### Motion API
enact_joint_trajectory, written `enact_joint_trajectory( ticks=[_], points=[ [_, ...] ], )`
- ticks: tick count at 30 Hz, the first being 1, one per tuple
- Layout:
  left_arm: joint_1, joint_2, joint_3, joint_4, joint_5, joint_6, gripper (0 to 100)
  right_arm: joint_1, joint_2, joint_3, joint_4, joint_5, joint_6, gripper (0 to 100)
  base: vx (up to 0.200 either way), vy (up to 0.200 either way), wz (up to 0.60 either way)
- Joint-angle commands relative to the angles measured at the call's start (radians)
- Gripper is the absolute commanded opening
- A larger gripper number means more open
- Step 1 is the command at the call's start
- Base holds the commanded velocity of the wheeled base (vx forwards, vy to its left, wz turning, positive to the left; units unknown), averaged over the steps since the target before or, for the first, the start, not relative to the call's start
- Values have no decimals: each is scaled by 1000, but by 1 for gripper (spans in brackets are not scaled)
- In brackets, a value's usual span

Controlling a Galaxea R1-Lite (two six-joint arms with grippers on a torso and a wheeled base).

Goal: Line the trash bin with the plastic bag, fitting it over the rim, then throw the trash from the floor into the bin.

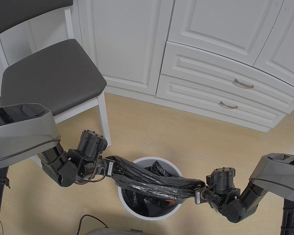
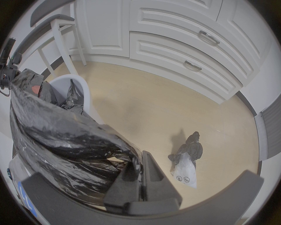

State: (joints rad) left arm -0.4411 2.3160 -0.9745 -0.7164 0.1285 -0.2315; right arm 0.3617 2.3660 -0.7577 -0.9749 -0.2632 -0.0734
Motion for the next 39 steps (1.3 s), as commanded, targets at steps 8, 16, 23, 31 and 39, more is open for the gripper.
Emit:
enact_joint_trajectory(
  ticks=[8, 16, 23, 31, 39],
  points=[
    [35, -155, 69, 193, -73, 23, 0, -18, -312, 166, 291, 102, -117, 0, 0, 0, 0],
    [124, -348, 207, 373, -311, 279, 0, -46, -462, 256, 456, 156, -304, 0, 0, 0, 0],
    [128, -351, 238, 390, -333, 342, 0, -47, -452, 285, 456, 156, -359, 0, 0, 0, 0],
    [65, -253, 238, 364, -326, 336, 0, -18, -346, 274, 440, 153, -361, 0, 0, 0, 0],
    [51, -159, 232, 199, -322, 288, 0, -7, -166, 251, 180, 144, -309, 0, 0, 0, 0]
  ],
)
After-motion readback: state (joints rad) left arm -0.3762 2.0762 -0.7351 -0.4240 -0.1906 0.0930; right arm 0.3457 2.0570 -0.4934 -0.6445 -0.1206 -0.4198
